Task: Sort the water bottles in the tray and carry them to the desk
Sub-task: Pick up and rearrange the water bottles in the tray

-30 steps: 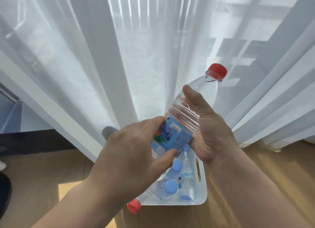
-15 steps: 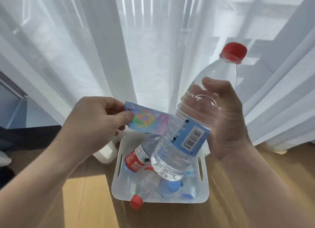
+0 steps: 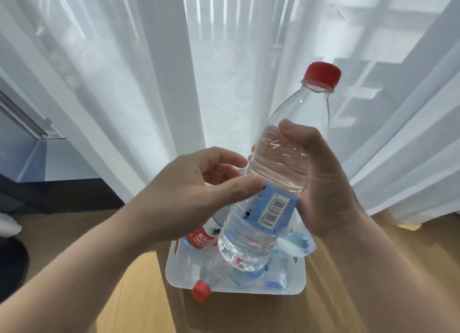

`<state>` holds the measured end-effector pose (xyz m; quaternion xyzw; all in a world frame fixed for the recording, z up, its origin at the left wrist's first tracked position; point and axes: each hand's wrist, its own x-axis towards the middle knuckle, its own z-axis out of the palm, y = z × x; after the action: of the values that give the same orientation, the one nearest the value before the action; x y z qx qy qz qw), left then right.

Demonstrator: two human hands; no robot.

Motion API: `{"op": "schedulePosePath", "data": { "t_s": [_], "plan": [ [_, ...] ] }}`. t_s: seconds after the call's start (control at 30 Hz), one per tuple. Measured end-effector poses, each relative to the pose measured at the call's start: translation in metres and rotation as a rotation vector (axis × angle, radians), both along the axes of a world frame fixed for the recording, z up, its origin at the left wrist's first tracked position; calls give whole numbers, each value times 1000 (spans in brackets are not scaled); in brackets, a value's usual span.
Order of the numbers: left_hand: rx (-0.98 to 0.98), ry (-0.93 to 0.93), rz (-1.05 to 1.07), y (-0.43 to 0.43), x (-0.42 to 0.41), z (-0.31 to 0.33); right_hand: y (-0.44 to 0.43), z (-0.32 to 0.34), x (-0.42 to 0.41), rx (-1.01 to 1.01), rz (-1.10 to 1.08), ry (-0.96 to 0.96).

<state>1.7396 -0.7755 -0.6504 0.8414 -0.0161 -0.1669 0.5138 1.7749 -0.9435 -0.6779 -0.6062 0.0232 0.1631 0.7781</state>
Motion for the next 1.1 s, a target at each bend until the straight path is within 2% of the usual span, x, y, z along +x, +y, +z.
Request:
{"op": "schedulePosePath", "data": {
  "t_s": [0.17, 0.27, 0.37, 0.43, 0.53, 0.6, 0.7, 0.8, 0.9, 1.1],
  "plan": [
    [-216, 163, -69, 0, 11, -9, 8, -2, -4, 25, 46, -6],
    [-275, 149, -63, 1, 12, -10, 9, -1, -4, 64, 129, 6],
    [-281, 59, -11, 2, 11, -8, 4, 7, -4, 101, 231, -16],
    [-288, -6, 57, 6, 11, -6, -3, 12, -2, -19, 275, -66],
    [-270, -114, 184, 19, 14, -2, -10, 13, -4, -384, 258, -146],
    [-217, -169, 239, 26, 18, -4, -6, 10, -7, -530, 245, -193],
    [-184, -183, 302, 28, 19, -6, 2, 6, -10, -553, 213, -242],
    [-88, -210, 343, 25, 17, -10, 3, 4, -10, -696, 217, -311],
    [-53, -255, 421, 26, 16, -10, 3, -3, -12, -810, 297, -303],
    [-141, -350, 530, 43, 19, 7, 23, -28, -21, -1092, 521, -326]
  ]
}}
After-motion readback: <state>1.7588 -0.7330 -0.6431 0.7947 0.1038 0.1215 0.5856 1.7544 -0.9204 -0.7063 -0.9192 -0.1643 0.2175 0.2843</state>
